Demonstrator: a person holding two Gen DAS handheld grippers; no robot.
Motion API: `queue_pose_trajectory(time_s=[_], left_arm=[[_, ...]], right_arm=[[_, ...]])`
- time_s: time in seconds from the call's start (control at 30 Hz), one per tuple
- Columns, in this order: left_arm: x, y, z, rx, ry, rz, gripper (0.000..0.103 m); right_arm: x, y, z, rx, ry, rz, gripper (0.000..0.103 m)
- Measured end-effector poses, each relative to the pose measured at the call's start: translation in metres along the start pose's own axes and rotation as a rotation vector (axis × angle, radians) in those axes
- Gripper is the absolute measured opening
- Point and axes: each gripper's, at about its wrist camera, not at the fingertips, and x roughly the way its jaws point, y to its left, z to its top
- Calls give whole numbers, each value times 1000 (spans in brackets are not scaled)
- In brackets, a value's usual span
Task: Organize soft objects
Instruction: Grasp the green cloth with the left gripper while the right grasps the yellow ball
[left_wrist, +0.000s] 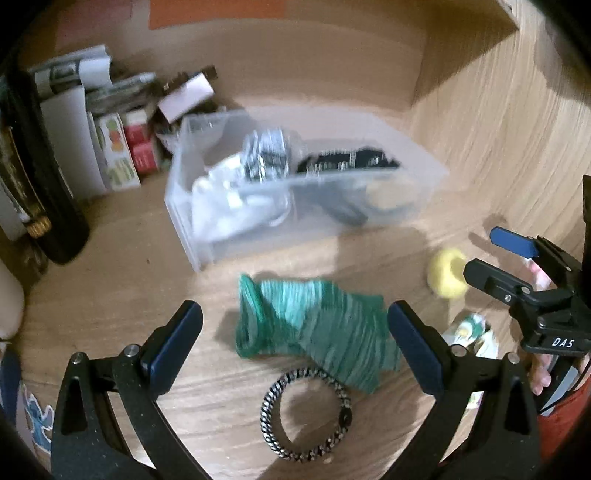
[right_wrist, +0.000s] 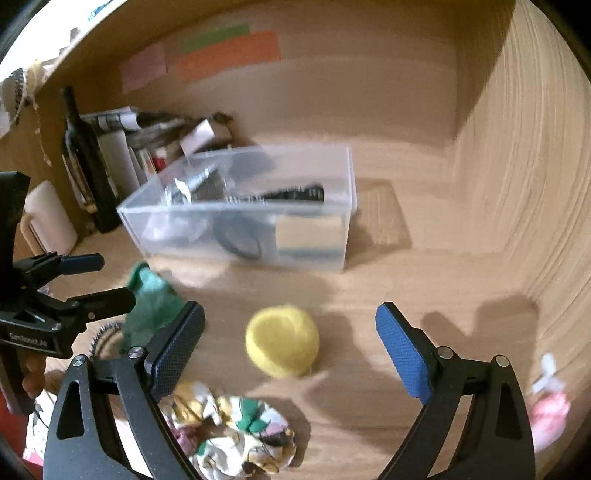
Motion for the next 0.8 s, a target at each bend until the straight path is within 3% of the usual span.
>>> queue_pose_trajectory(time_s=[0.13, 0.33, 0.4, 0.43, 0.5, 0.73, 0.8], left_arm=[[15, 0, -10, -10, 58, -24, 102], [22, -1, -14, -14, 69, -44, 101], [22, -1, -14, -12, 59, -53, 91], [23, -2, -15, -5, 64, -57, 81], [24, -2, -14, 2, 60, -59, 76], [17, -9, -16, 32, 17, -80, 34], [16, -9, -14, 32, 7, -82, 26]], right_arm=[[13, -3, -6, 21, 57, 29, 90], [25, 1, -10, 3, 119, 50, 59], [27, 1, -11, 4, 130, 55, 46], [28, 1, -12, 7, 134, 60, 44], [27, 0, -14, 16, 128, 61, 43], [16, -4, -8, 29, 76, 53, 43], [11, -4, -5, 28, 59, 53, 43]])
